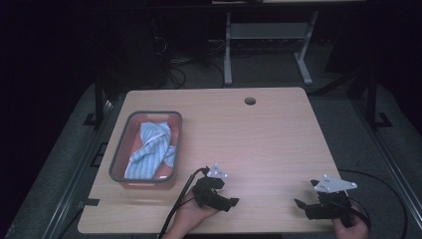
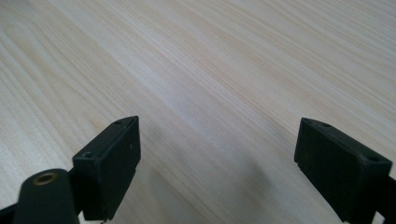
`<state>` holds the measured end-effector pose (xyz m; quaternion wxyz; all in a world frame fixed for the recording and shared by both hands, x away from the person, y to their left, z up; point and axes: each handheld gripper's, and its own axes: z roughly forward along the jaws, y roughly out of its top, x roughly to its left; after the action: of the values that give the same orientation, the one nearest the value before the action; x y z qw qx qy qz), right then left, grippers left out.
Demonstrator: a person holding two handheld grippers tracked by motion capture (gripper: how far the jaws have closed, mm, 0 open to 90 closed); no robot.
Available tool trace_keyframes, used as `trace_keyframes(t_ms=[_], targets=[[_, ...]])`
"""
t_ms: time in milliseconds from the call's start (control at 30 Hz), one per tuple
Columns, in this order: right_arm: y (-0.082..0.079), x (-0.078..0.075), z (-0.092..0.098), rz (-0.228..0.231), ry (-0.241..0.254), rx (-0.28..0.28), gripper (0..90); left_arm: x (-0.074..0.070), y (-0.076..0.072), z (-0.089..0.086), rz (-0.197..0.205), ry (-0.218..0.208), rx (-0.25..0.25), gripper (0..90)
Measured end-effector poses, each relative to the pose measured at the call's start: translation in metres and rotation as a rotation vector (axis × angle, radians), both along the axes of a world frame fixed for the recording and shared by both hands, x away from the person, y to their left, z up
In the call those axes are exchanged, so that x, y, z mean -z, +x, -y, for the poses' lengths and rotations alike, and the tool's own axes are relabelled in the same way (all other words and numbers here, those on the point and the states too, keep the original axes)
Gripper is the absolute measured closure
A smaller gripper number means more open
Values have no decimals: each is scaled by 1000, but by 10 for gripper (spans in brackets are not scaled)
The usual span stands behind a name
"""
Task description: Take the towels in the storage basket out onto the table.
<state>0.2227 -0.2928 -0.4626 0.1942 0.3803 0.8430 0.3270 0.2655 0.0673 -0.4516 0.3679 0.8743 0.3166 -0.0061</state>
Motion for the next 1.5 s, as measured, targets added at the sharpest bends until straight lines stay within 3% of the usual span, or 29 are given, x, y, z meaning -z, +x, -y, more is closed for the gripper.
trace_keyframes(t_ms=[167, 333, 433, 567, 700, 767, 900, 1100, 1433, 1500], targets=[[0, 0, 2, 1, 6, 5, 139, 1, 1, 0, -1, 14, 4, 237], [0, 0, 3, 1, 4, 10, 139, 2, 2, 0, -3, 2, -2, 232], [-1, -1, 1, 5, 1, 6, 139, 0, 3, -2, 7, 22, 11, 229], [-1, 0, -1, 1, -8, 6, 139, -2, 3, -3, -5, -12, -11, 229], [-1, -1, -1, 2, -5, 5, 139, -5, 3, -2, 10, 15, 0, 229], [0, 0, -2, 1, -6, 4, 139, -6, 3, 0, 3, 3, -10, 228], [0, 0, -2, -1, -5, 8, 139, -12, 5, 2, 9, 16, 6, 222], [-1, -1, -2, 2, 1, 23, 139, -24, 16, 2, 12, -2, 8, 212], [0, 0, -2, 6, 0, 6, 139, -48, 51, -2, 14, 71, -10, 205], [-1, -1, -2, 7, 0, 4, 139, -54, 55, -2, 15, 65, -19, 204]])
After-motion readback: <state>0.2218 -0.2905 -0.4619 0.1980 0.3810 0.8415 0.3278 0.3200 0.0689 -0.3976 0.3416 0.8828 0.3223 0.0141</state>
